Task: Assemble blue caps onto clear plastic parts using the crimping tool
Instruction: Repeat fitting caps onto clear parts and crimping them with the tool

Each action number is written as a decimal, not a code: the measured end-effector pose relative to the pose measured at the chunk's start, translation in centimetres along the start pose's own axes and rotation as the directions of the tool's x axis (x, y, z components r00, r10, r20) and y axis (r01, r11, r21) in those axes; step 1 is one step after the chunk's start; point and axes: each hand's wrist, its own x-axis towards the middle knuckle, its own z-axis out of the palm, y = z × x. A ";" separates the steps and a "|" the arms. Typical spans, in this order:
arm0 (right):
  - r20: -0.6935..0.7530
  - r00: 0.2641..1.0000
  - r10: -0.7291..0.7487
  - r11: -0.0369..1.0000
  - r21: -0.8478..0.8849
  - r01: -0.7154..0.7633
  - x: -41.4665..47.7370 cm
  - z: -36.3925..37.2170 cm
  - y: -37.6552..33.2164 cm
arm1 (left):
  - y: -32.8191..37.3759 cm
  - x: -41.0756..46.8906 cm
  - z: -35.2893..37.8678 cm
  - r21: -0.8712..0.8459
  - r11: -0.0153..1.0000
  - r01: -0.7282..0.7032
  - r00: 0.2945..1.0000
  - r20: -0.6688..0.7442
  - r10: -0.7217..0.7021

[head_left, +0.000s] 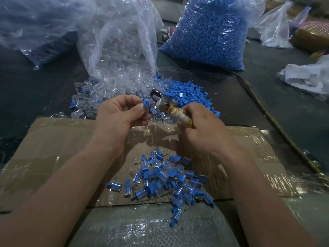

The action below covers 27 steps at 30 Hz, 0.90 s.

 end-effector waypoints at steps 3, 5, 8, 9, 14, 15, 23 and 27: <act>0.018 1.000 -0.009 1.000 0.004 0.009 0.0 0.1 -0.2 | 0.0 0.1 0.0 0.006 1.000 -0.005 1.000 -0.014 0.005; 0.018 1.000 -0.016 1.000 0.006 0.016 -0.1 0.2 -0.2 | 0.0 0.1 0.0 0.019 1.000 -0.018 1.000 -0.016 0.018; 0.022 0.999 -0.026 1.000 0.015 0.026 -0.1 0.2 -0.3 | 0.1 0.0 0.0 0.021 0.999 -0.034 0.999 -0.019 0.035; 0.026 0.999 -0.029 0.999 0.017 0.029 -0.2 0.2 -0.3 | 0.1 0.0 0.1 0.019 0.999 -0.036 0.999 -0.018 0.036; 0.030 0.999 -0.043 0.999 0.026 0.042 -0.1 0.3 -0.2 | -0.1 0.1 0.1 0.011 0.999 -0.039 0.999 -0.013 0.040; 0.030 0.998 -0.047 0.999 0.026 0.046 -0.1 0.3 -0.1 | -0.2 0.1 0.1 0.005 0.999 -0.037 0.999 -0.014 0.037; 0.029 0.998 -0.055 0.997 0.049 0.053 0.0 0.4 -0.1 | -0.3 0.0 0.3 -0.047 0.999 -0.012 0.999 -0.031 0.011; 0.037 0.998 -0.052 0.997 0.058 0.050 0.0 0.3 0.0 | -0.3 0.0 0.4 -0.056 0.998 0.000 0.999 -0.038 -0.002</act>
